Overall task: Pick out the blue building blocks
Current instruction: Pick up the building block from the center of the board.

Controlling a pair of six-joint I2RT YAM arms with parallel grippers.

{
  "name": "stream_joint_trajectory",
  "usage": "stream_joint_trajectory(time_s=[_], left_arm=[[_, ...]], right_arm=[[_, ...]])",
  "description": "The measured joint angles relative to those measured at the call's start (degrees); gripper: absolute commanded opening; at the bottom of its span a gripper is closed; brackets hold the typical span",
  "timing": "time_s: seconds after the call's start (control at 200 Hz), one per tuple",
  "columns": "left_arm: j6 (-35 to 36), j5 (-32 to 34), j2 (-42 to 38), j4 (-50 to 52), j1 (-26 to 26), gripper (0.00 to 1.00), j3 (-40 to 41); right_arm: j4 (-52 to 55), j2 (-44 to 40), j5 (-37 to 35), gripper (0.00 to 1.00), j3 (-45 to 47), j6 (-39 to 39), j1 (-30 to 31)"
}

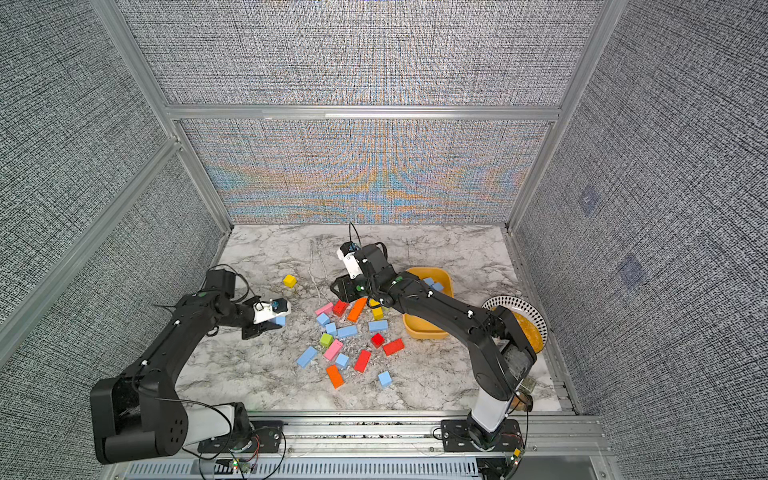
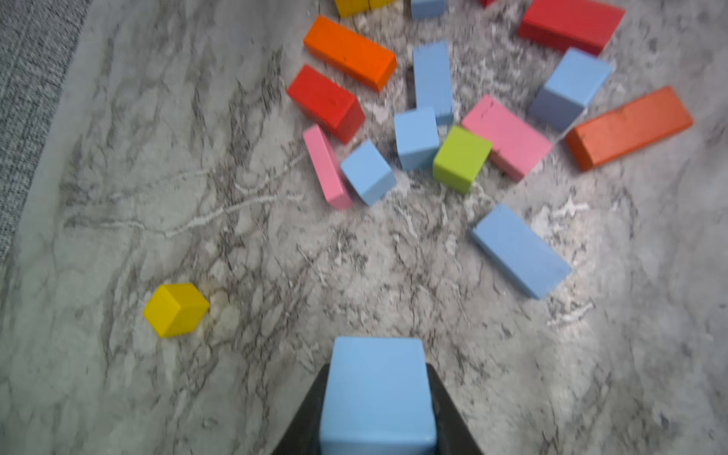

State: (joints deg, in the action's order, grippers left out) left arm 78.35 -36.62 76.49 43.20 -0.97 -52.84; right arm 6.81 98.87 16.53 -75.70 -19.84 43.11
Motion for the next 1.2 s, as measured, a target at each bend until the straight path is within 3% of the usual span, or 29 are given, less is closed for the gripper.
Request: stream_joint_trajectory(time_s=[0.155, 0.41, 0.971, 1.196], left_arm=[[-6.6, -5.7, 4.3, -2.8, 5.1, 0.11, -4.5], [-9.8, -9.0, 4.4, -4.5, 10.2, 0.11, -2.4], [-13.0, -8.9, 1.9, -7.5, 11.5, 0.12, -1.2], [-14.3, -8.0, 0.9, -7.5, 12.3, 0.15, -1.2]], right_arm=[[-5.3, 1.7, 9.1, 0.53, 1.5, -6.0, 0.0], [-8.7, 6.8, 18.1, 0.55, -0.5, -13.6, 2.3], [-3.3, 10.7, 17.0, 0.54, -5.7, -13.2, 3.8], [-4.5, 11.0, 18.8, 0.41, -5.7, -13.8, 3.9]])
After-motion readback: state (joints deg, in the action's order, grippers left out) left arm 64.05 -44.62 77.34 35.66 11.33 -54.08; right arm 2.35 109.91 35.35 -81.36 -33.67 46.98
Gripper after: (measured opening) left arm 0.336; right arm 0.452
